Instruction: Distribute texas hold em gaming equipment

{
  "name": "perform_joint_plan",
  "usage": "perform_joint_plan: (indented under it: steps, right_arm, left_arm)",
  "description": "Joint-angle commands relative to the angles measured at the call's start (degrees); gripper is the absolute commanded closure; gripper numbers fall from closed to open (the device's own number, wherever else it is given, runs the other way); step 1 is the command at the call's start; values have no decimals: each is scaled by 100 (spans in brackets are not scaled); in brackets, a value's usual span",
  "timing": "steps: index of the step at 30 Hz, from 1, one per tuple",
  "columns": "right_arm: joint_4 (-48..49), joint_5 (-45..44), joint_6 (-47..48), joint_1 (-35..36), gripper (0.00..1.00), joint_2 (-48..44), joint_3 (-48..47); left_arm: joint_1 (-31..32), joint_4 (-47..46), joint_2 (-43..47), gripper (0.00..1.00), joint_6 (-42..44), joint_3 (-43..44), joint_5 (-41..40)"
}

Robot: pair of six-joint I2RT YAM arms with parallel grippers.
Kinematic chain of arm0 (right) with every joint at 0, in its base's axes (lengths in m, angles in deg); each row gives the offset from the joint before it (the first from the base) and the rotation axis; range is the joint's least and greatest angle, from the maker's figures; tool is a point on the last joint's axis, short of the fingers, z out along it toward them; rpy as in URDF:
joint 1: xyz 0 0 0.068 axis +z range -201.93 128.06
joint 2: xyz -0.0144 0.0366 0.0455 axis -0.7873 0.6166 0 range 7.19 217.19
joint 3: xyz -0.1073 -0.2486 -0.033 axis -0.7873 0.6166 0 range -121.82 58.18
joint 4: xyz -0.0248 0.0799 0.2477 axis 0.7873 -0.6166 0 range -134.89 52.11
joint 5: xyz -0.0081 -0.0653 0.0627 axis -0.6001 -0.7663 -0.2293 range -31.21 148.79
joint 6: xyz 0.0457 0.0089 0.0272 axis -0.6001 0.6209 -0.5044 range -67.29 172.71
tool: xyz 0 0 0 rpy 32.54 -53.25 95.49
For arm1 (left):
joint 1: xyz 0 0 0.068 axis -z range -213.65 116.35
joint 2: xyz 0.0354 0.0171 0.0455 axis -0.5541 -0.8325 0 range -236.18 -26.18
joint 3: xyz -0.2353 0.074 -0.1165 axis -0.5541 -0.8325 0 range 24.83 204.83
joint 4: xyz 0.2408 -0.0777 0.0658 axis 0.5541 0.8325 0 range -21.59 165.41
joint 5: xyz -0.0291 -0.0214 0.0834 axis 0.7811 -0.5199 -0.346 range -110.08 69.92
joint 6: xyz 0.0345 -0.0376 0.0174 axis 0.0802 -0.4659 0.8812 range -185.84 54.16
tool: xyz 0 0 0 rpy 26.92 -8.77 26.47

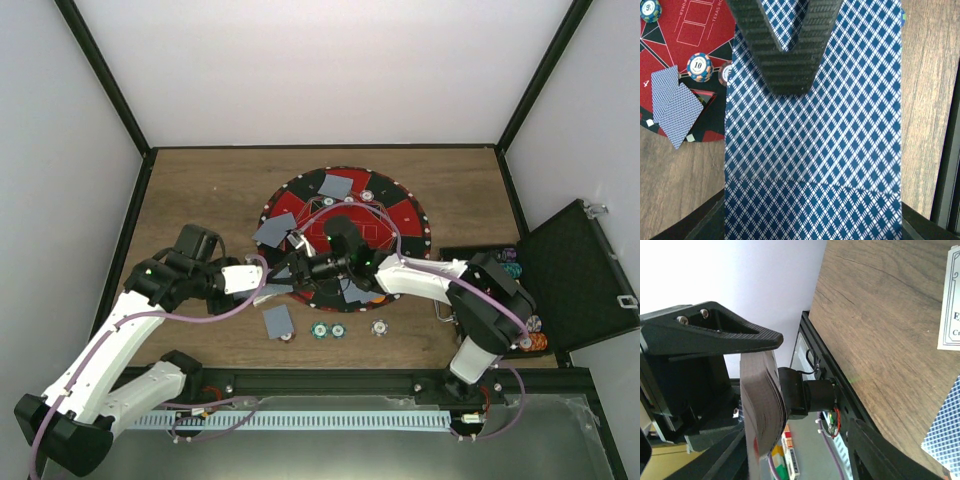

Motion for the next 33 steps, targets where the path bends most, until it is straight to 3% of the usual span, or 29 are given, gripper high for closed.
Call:
perform_joint_plan:
  steps: [1, 11, 17, 20, 23, 26, 30, 33]
  right_arm:
    - [-269, -165, 26, -66, 53, -239, 125]
    - [-982, -354, 360, -287, 91, -848, 118]
    - [-1758, -381, 890, -690, 98, -1242, 70]
    - [-2661, -658, 1624, -995, 98, -1249, -340]
    - [-4161, -1786, 2637, -1171, 98, -915, -1145]
    - [-5058, -3190, 3485, -1172, 99, -359, -1916]
    - [-5571, -5127, 4057, -1152, 99, 458, -2840]
    - [-5358, -6432, 4632, -970, 99, 917, -3315]
  left_arm:
    - [-10, -175, 67, 95, 99, 40, 174]
    - [-10, -167, 111, 95, 107, -20, 115]
    - [-12, -175, 103, 96, 117, -30, 101]
    - [-10, -159, 95, 95, 105, -8, 105]
    - [-10, -137, 94, 95, 101, 18, 102]
    - [-10, -102, 95, 95, 99, 44, 105]
    - [-10, -84, 103, 95, 62, 66, 102]
    - [-11, -47, 111, 95, 49, 103, 100]
